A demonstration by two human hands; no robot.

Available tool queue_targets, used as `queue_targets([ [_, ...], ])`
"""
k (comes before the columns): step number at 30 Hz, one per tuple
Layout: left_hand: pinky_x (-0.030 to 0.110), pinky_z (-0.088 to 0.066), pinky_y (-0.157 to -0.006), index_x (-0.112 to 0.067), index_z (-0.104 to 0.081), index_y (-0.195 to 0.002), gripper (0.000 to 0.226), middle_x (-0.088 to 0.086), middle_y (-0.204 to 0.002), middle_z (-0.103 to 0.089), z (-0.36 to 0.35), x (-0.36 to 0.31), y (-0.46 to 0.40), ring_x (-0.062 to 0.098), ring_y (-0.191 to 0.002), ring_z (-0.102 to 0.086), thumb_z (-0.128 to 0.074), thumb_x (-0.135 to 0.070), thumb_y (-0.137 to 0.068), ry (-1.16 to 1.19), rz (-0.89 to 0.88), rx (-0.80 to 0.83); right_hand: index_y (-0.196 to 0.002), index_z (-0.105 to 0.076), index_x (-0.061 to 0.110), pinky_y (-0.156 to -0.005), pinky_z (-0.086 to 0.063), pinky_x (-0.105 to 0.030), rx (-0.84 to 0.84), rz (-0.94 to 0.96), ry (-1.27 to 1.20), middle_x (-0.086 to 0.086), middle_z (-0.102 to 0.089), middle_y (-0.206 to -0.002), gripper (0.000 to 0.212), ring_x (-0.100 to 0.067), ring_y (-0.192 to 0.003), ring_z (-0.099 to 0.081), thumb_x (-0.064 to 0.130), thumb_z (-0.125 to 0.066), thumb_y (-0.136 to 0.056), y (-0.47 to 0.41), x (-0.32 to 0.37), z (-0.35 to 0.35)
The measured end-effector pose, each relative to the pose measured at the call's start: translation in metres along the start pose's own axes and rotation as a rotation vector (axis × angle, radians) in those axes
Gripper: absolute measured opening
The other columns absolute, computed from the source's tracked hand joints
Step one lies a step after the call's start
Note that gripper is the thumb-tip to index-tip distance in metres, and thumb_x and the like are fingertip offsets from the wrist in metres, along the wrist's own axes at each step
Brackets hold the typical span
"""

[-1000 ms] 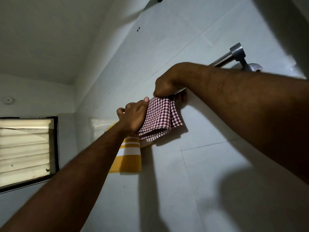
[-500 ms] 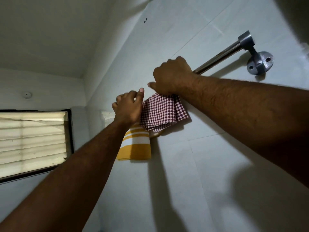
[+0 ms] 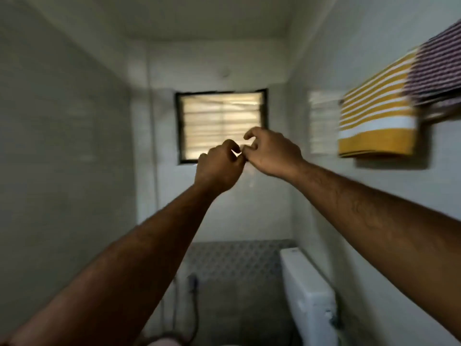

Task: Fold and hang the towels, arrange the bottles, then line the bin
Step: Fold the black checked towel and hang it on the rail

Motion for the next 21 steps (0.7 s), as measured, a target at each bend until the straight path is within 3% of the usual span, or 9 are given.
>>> queue_targets([
  [4, 0.038, -0.049, -0.095, -0.027, -0.064, -0.119, 0.026, -0.008, -0.108, -0.076, 0.049, 0.105, 0.074, 0.022, -0.110, -0.067, -0.057, -0.040, -0.098, -0.210, 0.175, 0.038, -0.149, -0.038, 0.034, -0.092, -0.055, -0.045, 0.276, 0.023, -0.284, 0.010, -0.066, -0.117, 0.065, -0.019, -0.106, -0.067, 0.058, -0.056, -0.091, 0.031, 0.054, -0.130],
  [6, 0.038, -0.050, -0.094, -0.028, -0.063, -0.121, 0.027, -0.009, -0.112, -0.075, 0.087, 0.147, 0.115, 0.022, -0.113, -0.066, -0.056, -0.042, -0.099, -0.276, 0.282, 0.047, -0.152, -0.035, 0.032, -0.085, -0.060, -0.049, 0.401, 0.050, -0.394, 0.011, -0.068, -0.109, 0.071, -0.020, -0.094, -0.072, 0.056, -0.058, -0.089, 0.050, 0.095, -0.176],
  [8, 0.038, -0.053, -0.093, -0.028, -0.063, -0.122, 0.029, -0.009, -0.114, -0.075, 0.138, 0.181, 0.168, 0.022, -0.112, -0.066, -0.055, -0.044, -0.099, -0.330, 0.401, 0.032, -0.150, -0.039, 0.030, -0.074, -0.064, -0.047, 0.527, 0.098, -0.516, 0.010, -0.068, -0.102, 0.065, -0.019, -0.082, -0.074, 0.051, -0.061, -0.093, 0.076, 0.148, -0.216],
  [10, 0.037, -0.055, -0.090, -0.028, -0.064, -0.122, 0.029, -0.008, -0.111, -0.074, 0.203, 0.210, 0.233, 0.019, -0.107, -0.066, -0.055, -0.044, -0.100, -0.393, 0.522, -0.017, -0.145, -0.049, 0.027, -0.063, -0.060, -0.036, 0.662, 0.166, -0.628, 0.006, -0.068, -0.105, 0.053, -0.018, -0.078, -0.075, 0.043, -0.063, -0.097, 0.117, 0.218, -0.250],
  [12, 0.037, -0.055, -0.087, -0.027, -0.066, -0.117, 0.026, -0.009, -0.104, -0.073, 0.264, 0.229, 0.300, 0.018, -0.102, -0.067, -0.057, -0.043, -0.098, -0.448, 0.629, -0.070, -0.130, -0.061, 0.025, -0.057, -0.053, -0.028, 0.776, 0.234, -0.719, 0.000, -0.071, -0.104, 0.034, -0.019, -0.075, -0.076, 0.035, -0.065, -0.098, 0.168, 0.284, -0.276],
  [15, 0.037, -0.056, -0.083, -0.029, -0.069, -0.108, 0.022, -0.011, -0.096, -0.070, 0.347, 0.246, 0.403, 0.018, -0.096, -0.068, -0.058, -0.044, -0.096, -0.521, 0.813, -0.106, -0.100, -0.072, 0.026, -0.052, -0.053, -0.027, 0.953, 0.359, -0.784, -0.005, -0.077, -0.094, 0.007, -0.020, -0.071, -0.077, 0.030, -0.068, -0.096, 0.258, 0.381, -0.303],
  [17, 0.039, -0.057, -0.084, -0.029, -0.071, -0.102, 0.027, -0.007, -0.098, -0.074, 0.399, 0.250, 0.468, 0.019, -0.095, -0.069, -0.055, -0.048, -0.092, -0.562, 0.931, -0.139, -0.091, -0.072, 0.028, -0.051, -0.051, -0.025, 1.062, 0.446, -0.800, -0.005, -0.078, -0.089, 0.006, -0.020, -0.074, -0.077, 0.030, -0.069, -0.095, 0.321, 0.443, -0.310],
  [21, 0.041, -0.057, -0.085, -0.023, -0.074, -0.092, 0.038, -0.002, -0.092, -0.078, 0.478, 0.251, 0.578, 0.022, -0.093, -0.071, -0.048, -0.050, -0.083, -0.617, 1.113, -0.167, -0.091, -0.072, 0.025, -0.052, -0.053, -0.028, 1.245, 0.558, -0.865, -0.007, -0.078, -0.090, 0.008, -0.024, -0.077, -0.076, 0.029, -0.068, -0.097, 0.434, 0.538, -0.306],
])
Point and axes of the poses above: each hand's wrist, its own y-axis away from the middle knuckle, its own z-axis out of the back of the hand, x = y × z, the point moved 8 cm from there along -y, towards the middle knuckle
